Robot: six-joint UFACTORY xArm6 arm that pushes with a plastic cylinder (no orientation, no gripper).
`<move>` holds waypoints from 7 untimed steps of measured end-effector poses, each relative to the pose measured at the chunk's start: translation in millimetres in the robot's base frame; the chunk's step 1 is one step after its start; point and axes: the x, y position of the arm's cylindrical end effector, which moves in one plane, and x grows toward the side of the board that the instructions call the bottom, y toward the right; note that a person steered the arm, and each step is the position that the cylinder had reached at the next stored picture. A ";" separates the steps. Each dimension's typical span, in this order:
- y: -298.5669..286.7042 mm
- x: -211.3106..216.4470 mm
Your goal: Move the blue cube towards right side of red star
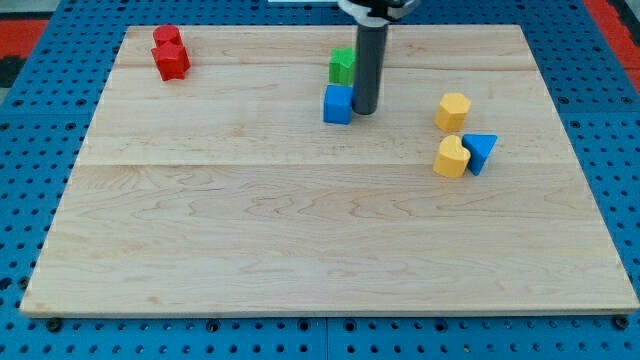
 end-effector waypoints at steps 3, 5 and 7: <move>-103.8 0.0; -141.5 -0.3; -159.0 -9.7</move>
